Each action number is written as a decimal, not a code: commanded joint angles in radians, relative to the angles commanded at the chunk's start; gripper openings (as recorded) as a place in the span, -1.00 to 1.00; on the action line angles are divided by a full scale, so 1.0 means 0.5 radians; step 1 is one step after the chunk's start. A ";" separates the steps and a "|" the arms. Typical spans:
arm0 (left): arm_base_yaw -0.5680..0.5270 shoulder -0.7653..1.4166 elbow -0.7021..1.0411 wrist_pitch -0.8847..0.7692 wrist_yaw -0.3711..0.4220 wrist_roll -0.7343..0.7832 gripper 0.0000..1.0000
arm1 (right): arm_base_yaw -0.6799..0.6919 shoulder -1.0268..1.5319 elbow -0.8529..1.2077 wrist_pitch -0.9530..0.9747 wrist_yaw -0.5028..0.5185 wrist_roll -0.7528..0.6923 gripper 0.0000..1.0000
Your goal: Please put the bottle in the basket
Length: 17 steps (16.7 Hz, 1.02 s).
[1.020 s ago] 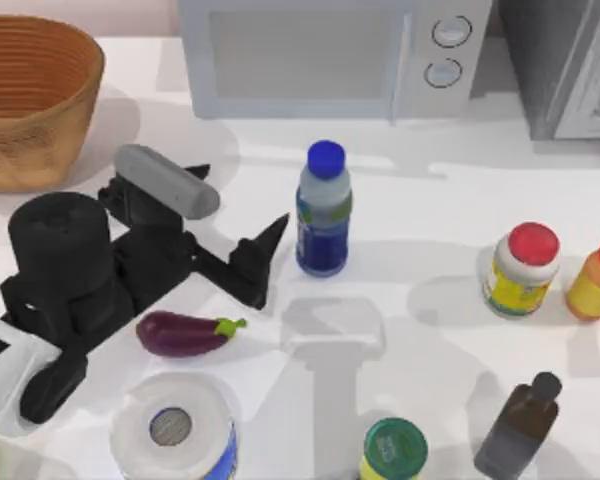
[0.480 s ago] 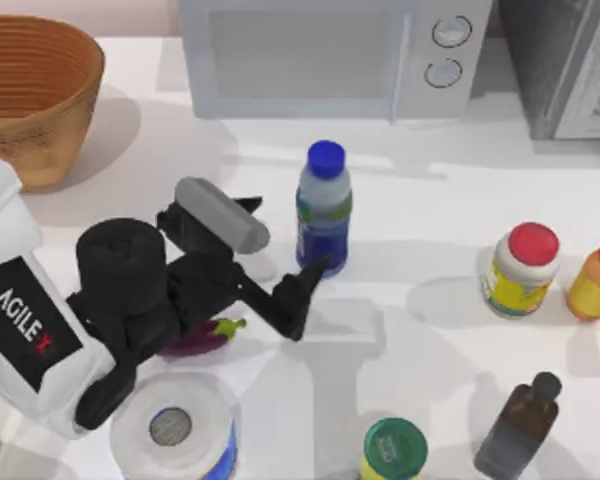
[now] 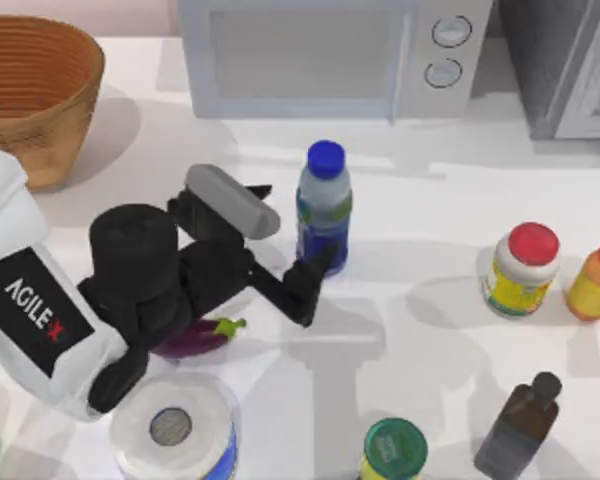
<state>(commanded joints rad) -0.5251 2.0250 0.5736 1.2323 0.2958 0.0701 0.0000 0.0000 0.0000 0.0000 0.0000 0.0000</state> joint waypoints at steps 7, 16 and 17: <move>-0.090 0.262 0.409 -0.137 -0.083 -0.022 1.00 | 0.000 0.000 0.000 0.000 0.000 0.000 1.00; -0.109 0.337 0.461 -0.118 -0.100 -0.026 0.55 | 0.000 0.000 0.000 0.000 0.000 0.000 1.00; -0.109 0.337 0.461 -0.118 -0.100 -0.026 0.40 | 0.000 0.000 0.000 0.000 0.000 0.000 1.00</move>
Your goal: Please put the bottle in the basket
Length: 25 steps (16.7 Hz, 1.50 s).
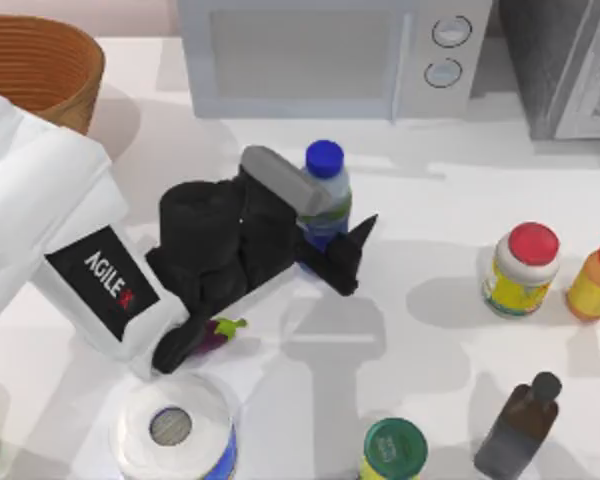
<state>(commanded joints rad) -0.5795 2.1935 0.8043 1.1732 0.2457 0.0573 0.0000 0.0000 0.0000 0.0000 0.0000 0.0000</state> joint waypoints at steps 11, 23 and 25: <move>0.000 0.000 0.000 0.000 0.000 0.000 -1.00 | 0.000 0.000 0.000 0.000 0.000 0.000 1.00; 0.186 -0.169 0.184 -0.216 0.114 -0.006 -1.00 | 0.000 0.000 0.000 0.000 0.000 0.000 1.00; 0.397 -0.357 0.358 -0.445 0.109 -0.027 -1.00 | 0.000 0.000 0.000 0.000 0.000 0.000 1.00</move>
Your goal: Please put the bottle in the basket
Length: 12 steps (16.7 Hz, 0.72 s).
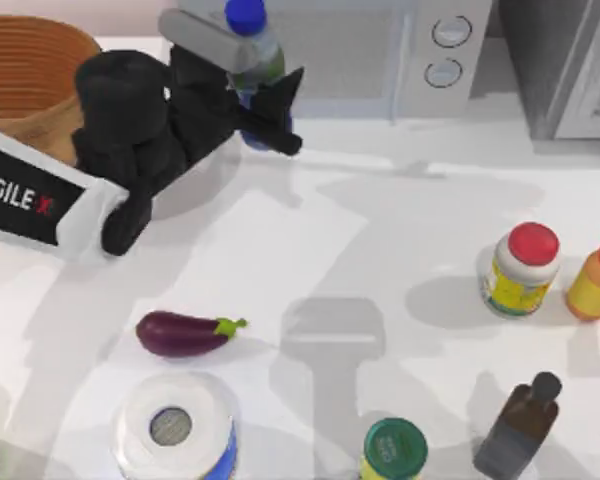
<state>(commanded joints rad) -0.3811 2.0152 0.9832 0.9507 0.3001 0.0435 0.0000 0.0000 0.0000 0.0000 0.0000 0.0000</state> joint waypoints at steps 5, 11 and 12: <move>0.578 -0.517 0.271 -0.791 -0.040 -0.021 -1.00 | 0.000 0.000 0.000 0.000 0.000 0.000 1.00; 0.987 -0.778 0.375 -1.358 -0.152 0.010 -1.00 | 0.000 0.000 0.000 0.000 0.000 0.000 1.00; 1.040 -0.832 0.375 -1.437 -0.181 0.023 -1.00 | 0.000 0.000 0.000 0.000 0.000 0.000 1.00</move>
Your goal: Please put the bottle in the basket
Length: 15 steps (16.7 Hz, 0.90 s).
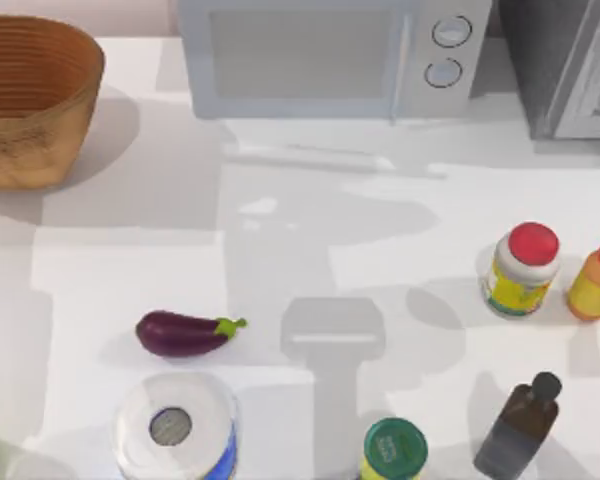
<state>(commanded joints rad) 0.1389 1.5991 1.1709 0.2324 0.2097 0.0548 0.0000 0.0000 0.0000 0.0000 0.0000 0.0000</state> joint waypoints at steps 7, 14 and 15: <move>0.040 -0.120 0.000 -0.145 -0.015 0.041 -1.00 | 0.000 0.000 0.000 0.000 0.000 0.000 1.00; 0.021 0.055 0.048 -0.021 -0.031 0.039 -1.00 | 0.000 0.000 0.000 0.000 0.000 0.000 1.00; 0.017 0.087 0.057 0.003 -0.033 0.037 -1.00 | 0.000 0.000 0.000 0.000 0.000 0.000 1.00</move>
<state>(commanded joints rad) 0.1472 1.6424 1.1992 0.2340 0.1930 0.0733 0.0000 0.0000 0.0000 0.0000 0.0000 0.0000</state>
